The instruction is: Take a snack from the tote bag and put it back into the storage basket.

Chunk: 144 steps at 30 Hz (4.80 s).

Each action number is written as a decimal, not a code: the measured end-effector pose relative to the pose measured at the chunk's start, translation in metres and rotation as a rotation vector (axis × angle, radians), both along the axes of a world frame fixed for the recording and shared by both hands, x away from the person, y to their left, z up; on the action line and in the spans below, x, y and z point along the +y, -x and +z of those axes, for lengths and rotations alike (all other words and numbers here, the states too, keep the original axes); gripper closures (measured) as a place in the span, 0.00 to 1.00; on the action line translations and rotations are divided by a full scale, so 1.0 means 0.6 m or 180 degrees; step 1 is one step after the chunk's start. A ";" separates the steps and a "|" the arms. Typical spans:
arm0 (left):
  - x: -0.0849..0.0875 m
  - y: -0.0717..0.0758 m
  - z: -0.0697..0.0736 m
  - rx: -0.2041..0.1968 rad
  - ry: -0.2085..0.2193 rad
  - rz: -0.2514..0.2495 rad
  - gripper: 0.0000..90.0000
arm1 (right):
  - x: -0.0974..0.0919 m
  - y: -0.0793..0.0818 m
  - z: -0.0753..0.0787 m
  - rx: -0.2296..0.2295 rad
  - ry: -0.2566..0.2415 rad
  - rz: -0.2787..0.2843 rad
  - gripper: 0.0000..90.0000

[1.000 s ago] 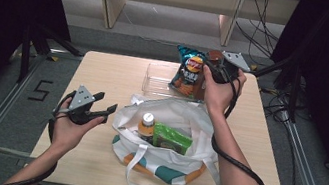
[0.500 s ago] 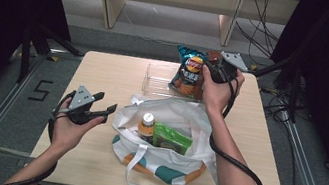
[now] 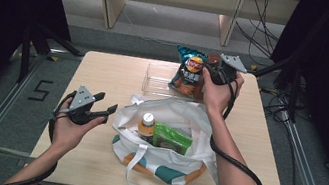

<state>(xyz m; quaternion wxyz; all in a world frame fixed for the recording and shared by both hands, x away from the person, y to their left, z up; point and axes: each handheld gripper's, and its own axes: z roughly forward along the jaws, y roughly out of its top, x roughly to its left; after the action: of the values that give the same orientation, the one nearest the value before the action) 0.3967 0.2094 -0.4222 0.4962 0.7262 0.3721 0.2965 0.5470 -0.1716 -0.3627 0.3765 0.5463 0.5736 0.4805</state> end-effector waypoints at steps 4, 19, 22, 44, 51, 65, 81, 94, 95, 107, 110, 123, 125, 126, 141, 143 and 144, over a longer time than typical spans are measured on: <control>0.000 0.000 0.000 0.0005 0.0002 0.0001 0.40 | -0.005 -0.001 -0.004 -0.0002 -0.0016 0.0032 0.43; 0.002 0.000 0.001 -0.0004 -0.0003 0.0008 0.40 | 0.001 -0.006 -0.034 0.0135 0.0098 0.0044 0.43; 0.002 0.001 0.001 -0.0003 -0.0013 0.0016 0.40 | 0.002 -0.005 -0.036 0.0161 0.0084 0.0062 0.43; 0.002 0.001 0.001 -0.0009 -0.0007 0.0008 0.40 | 0.000 -0.009 -0.053 0.0344 0.0160 0.0251 0.37; 0.001 0.001 0.000 0.0000 -0.0005 0.0004 0.40 | -0.003 -0.002 -0.046 0.0390 0.0139 0.0303 0.29; -0.002 0.003 0.001 0.0013 0.0013 -0.0002 0.40 | -0.032 0.037 -0.015 0.0485 0.0085 0.0573 0.30; -0.002 0.002 0.001 0.0003 0.0042 -0.0006 0.40 | -0.048 0.067 -0.005 0.0537 0.0069 0.0775 0.33; -0.003 0.003 0.002 0.0004 0.0019 -0.0001 0.40 | -0.067 0.095 0.004 0.0502 0.0132 0.0953 0.52; -0.003 0.003 0.002 0.0002 0.0020 -0.0001 0.40 | -0.068 0.098 0.005 0.0531 0.0160 0.0955 0.53; -0.002 0.003 0.003 -0.0018 0.0023 0.0002 0.40 | -0.087 0.139 0.003 0.0522 0.0060 0.1336 0.64; -0.001 0.004 0.004 -0.0018 0.0023 0.0021 0.40 | -0.088 0.147 0.002 0.0534 0.0047 0.1394 0.64; -0.001 0.002 0.003 -0.0023 0.0042 0.0007 0.40 | -0.080 0.176 0.005 0.0530 -0.0006 0.1540 0.64; -0.002 0.001 0.002 -0.0022 0.0040 -0.0002 0.40 | -0.079 0.184 0.004 0.0570 -0.0026 0.1577 0.64; -0.002 0.000 0.002 -0.0042 0.0024 0.0015 0.40 | -0.080 0.188 0.002 0.0537 -0.0031 0.1630 0.64; -0.004 -0.002 0.002 -0.0038 0.0079 -0.0020 0.40 | -0.089 0.246 -0.009 0.0601 -0.0020 0.1824 0.65; -0.008 -0.004 0.000 -0.0029 0.0084 -0.0050 0.40 | -0.091 0.254 -0.007 0.0710 -0.0108 0.1782 0.65; -0.008 -0.003 0.001 -0.0022 0.0053 -0.0052 0.40 | -0.094 0.252 -0.009 0.0629 -0.0018 0.1810 0.65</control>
<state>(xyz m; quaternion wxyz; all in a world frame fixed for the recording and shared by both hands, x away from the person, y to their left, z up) 0.3985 0.2043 -0.4217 0.5059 0.7241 0.3669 0.2918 0.3960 -0.2281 -0.3683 0.1677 0.4089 0.7361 0.5127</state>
